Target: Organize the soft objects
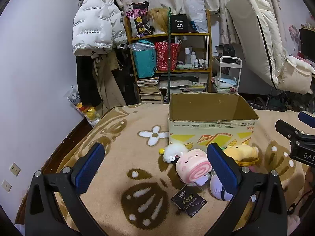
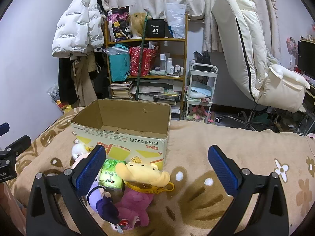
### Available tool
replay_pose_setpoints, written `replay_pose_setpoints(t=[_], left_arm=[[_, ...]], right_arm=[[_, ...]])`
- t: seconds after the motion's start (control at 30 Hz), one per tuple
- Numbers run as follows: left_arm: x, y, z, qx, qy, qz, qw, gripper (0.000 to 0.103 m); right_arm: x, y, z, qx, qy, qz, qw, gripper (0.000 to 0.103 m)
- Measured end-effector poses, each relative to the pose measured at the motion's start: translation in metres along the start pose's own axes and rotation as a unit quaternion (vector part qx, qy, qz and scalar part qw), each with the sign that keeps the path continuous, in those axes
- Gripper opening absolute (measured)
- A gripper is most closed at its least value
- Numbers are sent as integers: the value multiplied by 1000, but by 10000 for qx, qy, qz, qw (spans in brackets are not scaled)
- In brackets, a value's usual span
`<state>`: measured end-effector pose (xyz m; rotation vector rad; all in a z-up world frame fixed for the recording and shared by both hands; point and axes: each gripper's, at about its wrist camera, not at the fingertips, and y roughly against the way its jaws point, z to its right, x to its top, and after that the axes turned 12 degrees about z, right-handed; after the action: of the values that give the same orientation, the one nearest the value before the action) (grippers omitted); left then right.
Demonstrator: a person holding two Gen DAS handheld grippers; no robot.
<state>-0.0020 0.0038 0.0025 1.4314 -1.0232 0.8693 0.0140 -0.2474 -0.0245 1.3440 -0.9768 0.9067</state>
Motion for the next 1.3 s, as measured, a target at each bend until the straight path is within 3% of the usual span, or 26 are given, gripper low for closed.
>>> replay_pose_setpoints(t=[1.3], left_arm=[[-3, -2, -3, 22, 34, -48, 10000, 103]], right_arm=[[-1, -2, 6, -14, -19, 17, 10000, 103]])
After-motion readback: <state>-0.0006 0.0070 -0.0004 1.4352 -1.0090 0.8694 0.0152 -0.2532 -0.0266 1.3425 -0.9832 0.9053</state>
